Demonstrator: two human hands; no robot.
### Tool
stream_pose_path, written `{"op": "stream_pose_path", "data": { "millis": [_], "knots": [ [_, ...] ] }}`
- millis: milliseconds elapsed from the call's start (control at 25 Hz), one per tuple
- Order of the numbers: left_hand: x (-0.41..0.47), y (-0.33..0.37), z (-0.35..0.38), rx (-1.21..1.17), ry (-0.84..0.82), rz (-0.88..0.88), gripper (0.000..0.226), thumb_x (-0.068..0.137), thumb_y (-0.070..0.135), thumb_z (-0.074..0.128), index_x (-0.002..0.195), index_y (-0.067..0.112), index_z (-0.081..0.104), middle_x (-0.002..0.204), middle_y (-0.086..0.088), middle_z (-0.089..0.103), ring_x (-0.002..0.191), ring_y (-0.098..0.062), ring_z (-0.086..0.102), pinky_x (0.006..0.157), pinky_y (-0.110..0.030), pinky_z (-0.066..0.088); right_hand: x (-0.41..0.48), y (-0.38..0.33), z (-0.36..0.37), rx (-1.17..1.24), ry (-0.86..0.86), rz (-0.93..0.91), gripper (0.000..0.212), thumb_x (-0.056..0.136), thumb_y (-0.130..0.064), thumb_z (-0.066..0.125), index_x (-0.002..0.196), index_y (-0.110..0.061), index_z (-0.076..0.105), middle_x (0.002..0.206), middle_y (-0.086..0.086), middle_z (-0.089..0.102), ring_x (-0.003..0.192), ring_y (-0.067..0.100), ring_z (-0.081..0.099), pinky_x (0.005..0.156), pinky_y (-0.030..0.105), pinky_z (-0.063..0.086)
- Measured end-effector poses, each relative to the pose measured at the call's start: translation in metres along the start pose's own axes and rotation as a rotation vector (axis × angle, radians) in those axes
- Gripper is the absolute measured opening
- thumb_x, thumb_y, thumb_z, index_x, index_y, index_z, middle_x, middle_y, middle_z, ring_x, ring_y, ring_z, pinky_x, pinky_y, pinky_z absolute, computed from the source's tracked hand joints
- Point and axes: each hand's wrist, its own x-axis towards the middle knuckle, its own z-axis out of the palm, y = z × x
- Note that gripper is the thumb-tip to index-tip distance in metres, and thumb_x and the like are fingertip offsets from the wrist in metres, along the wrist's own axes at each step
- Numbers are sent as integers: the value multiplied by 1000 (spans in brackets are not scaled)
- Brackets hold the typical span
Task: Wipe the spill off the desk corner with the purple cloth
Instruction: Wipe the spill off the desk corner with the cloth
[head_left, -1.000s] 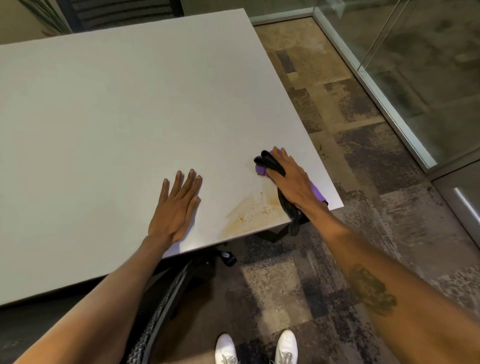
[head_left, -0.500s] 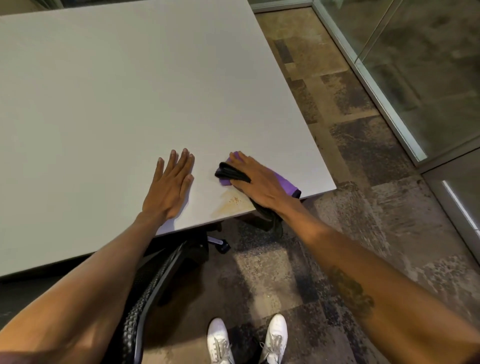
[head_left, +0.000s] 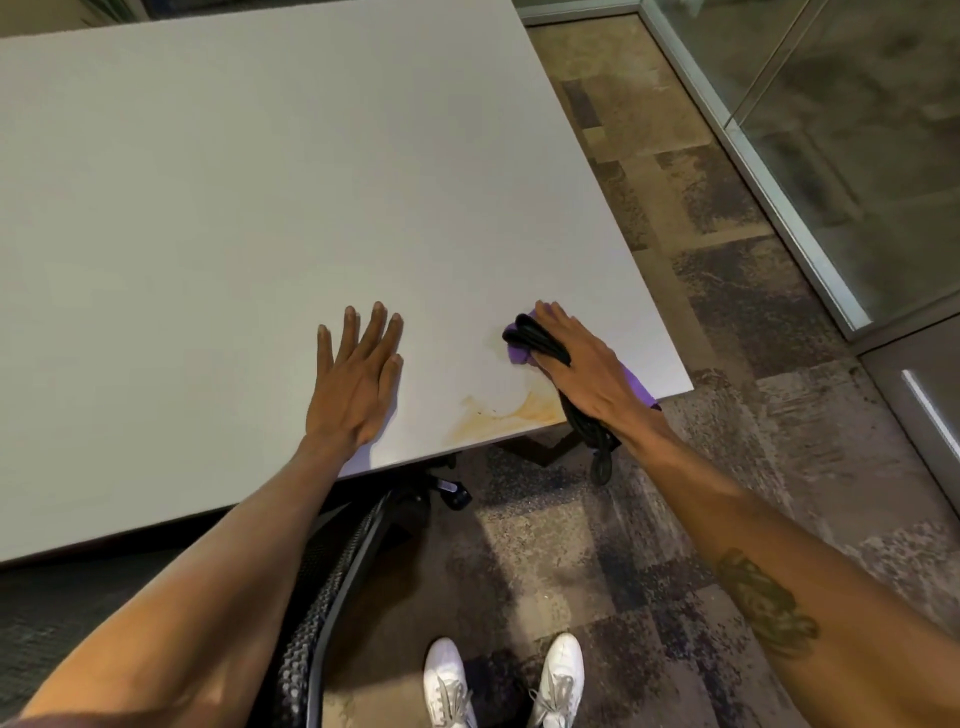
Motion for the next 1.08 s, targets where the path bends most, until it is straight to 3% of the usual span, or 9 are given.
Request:
{"op": "stream_pose_path", "data": {
  "millis": [80, 240, 520, 680, 880, 1080],
  "knots": [
    [0, 0, 0, -28, 12, -3, 55, 109, 41, 11, 163, 28, 9, 172, 7, 1, 159, -23, -8, 127, -54, -5, 9, -9, 5, -9, -28, -12, 54, 103, -36, 48, 154, -32, 29, 162, -13, 22, 136, -11, 7, 113, 16, 9],
    [-1, 0, -1, -54, 15, -4, 55, 110, 37, 13, 163, 25, 10, 172, 4, 3, 159, -23, -7, 127, -53, -5, 5, -30, 26, -3, -111, -119, 55, 103, -40, 46, 154, -27, 32, 164, -6, 21, 148, 2, 10, 124, 31, 11],
    [0, -3, 0, -59, -2, 23, 60, 108, 44, 4, 163, 23, 8, 172, 0, 2, 159, -25, -8, 126, -55, -7, -14, -72, 69, -26, -316, -300, 58, 99, -48, 49, 153, -31, 34, 164, -4, 22, 152, 18, 18, 124, 42, 17],
    [-1, -4, -3, -23, -16, 56, 64, 104, 46, 0, 164, 21, 4, 172, -2, -2, 158, -29, -11, 125, -57, -8, -24, -77, 82, -172, -383, -541, 52, 98, -51, 50, 147, -39, 41, 162, -4, 28, 152, 21, 18, 122, 42, 17],
    [-2, -3, -2, -40, -26, 50, 58, 108, 43, 7, 163, 28, 2, 172, 2, -6, 158, -25, -15, 125, -54, -11, -28, -66, 78, -309, -313, -781, 40, 99, -29, 55, 139, -31, 57, 155, 0, 44, 147, 28, 31, 116, 48, 31],
    [0, -5, 0, 21, -19, 55, 58, 106, 43, 5, 163, 30, 1, 172, 3, -4, 158, -25, -12, 126, -53, -7, -31, -32, 39, -275, -364, -790, 55, 82, -4, 67, 131, -29, 65, 152, -3, 48, 146, 25, 34, 114, 45, 33]
  ]
}}
